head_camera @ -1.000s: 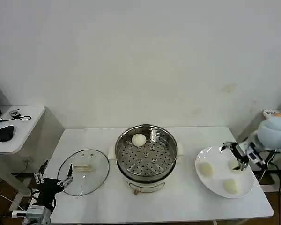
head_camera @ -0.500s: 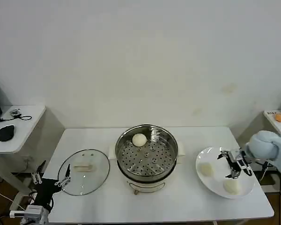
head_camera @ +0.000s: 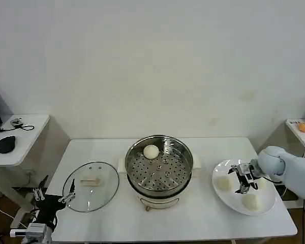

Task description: Take steamed baozi put them in steamer then cover it.

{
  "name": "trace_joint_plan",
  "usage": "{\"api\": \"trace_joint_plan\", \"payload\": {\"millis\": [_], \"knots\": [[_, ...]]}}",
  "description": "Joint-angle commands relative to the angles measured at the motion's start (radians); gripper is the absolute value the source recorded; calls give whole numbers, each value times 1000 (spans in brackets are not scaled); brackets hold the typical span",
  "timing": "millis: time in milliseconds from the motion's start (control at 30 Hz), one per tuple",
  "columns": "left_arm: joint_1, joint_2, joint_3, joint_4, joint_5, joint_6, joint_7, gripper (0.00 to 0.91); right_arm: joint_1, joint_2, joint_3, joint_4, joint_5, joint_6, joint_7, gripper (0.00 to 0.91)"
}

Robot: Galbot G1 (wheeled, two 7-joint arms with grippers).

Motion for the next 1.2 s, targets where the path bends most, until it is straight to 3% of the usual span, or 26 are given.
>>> {"api": "trace_joint_plan", "payload": {"millis": [33,67,367,633,833,1067,1200], "knots": [[-1,1,-3,-1,0,0,1,907,-44,54,44,-50,-6,-2,9,796],[-1,1,-3,-1,0,0,1,907,-44,57,45,-49,-5,-6,4,756],[5,-7,-5,-5,0,-2,0,907,-27,52,39,-43,-1,-19,-18,685],[12,-12,-4,-24,0,-2,0,907,39,-11,10,17,23,-27,-59,685],[12,-11,-2,-30,1,-1,0,907,182,-89,-25,106,85,-45,-86,685],[7,-6,11,-36,9,0,0,907,404,-150,-179,231,175,-73,-89,685],[7,-4,20,-39,11,0,0,907,658,-140,-347,293,244,-93,-89,695]]}}
